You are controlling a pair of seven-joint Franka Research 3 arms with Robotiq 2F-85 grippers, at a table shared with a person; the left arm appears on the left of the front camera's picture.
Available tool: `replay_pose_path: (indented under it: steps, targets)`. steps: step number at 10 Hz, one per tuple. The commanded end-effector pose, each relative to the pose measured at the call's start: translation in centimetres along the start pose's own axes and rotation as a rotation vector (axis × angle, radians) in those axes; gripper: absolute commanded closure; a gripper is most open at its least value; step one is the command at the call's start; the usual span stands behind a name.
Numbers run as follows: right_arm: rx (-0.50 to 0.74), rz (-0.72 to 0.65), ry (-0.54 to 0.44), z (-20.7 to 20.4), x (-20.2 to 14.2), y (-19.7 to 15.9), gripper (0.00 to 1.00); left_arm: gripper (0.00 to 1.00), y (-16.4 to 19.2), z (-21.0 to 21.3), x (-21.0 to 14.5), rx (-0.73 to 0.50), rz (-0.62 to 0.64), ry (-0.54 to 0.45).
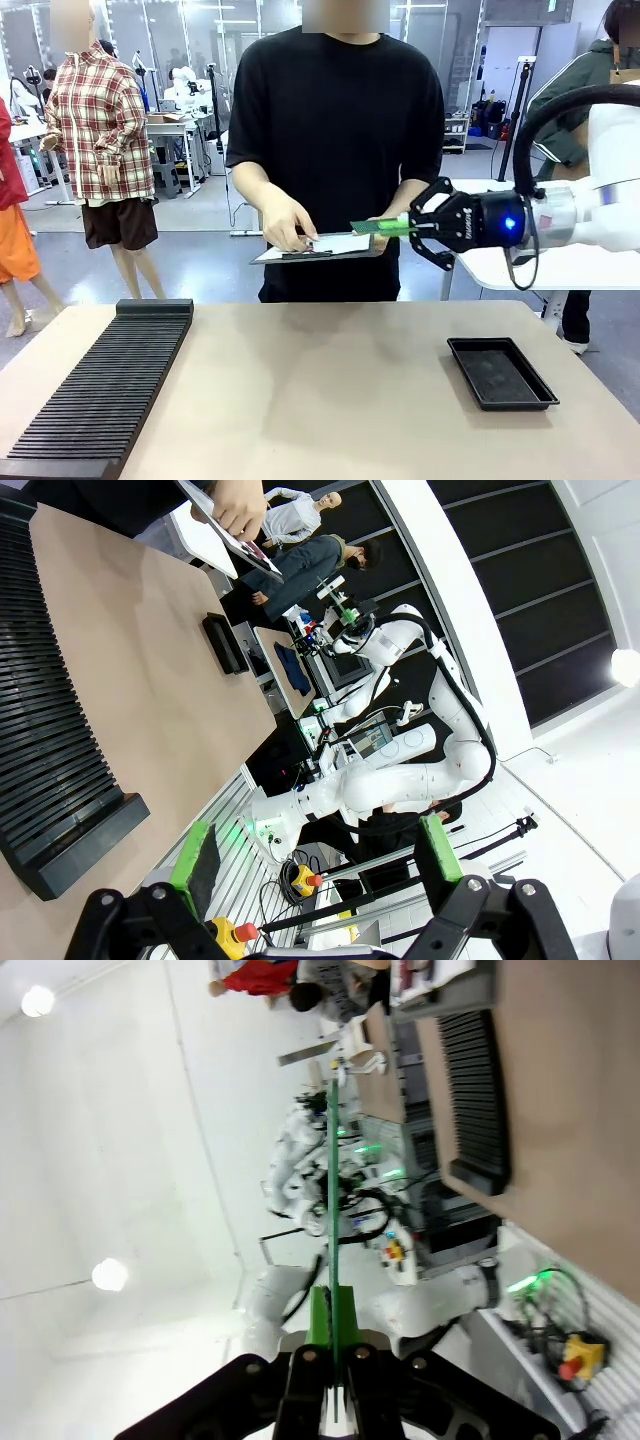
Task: Inspect the PCB.
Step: Place the Blank PCB in the ESD tray.
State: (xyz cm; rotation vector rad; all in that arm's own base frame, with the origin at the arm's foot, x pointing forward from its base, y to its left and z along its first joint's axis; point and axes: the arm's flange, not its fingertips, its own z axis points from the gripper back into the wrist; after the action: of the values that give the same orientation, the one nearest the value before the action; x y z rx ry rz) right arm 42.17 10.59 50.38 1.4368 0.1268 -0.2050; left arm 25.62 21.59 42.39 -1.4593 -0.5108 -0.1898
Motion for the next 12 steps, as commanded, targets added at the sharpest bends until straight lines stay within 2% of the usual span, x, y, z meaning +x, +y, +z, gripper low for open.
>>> replay_pose_path:
  steps: [1, 5, 7, 9, 11, 12]
  targets:
    - [-0.119, 0.132, -0.054, 4.2, -1.2, -2.5, 0.97, 0.0, -0.3, 0.0, -0.1, 0.012, 0.001, 0.004]
    - [-0.306, 0.291, -0.082, 10.1, -1.2, -5.3, 0.97, 0.0, -0.3, 0.0, -0.1, 0.012, 0.001, 0.004]
    - [-0.286, 0.325, -0.016, 13.6, 0.6, -8.1, 0.97, 0.0, -0.3, 0.0, -0.1, 0.012, 0.001, 0.004]
    - [-0.342, 0.338, 0.007, 15.9, 1.8, -10.4, 0.97, 0.0, -0.3, 0.0, -0.1, 0.012, 0.001, 0.004]
    - [-0.392, 0.351, -0.001, 18.1, 4.5, -12.5, 0.97, 0.0, -0.3, 0.0, -0.1, 0.012, 0.001, 0.004]
    - [-0.376, 0.357, 0.01, 19.0, 6.1, -13.7, 0.97, 0.0, -0.3, 0.0, -0.1, 0.012, 0.001, 0.004]
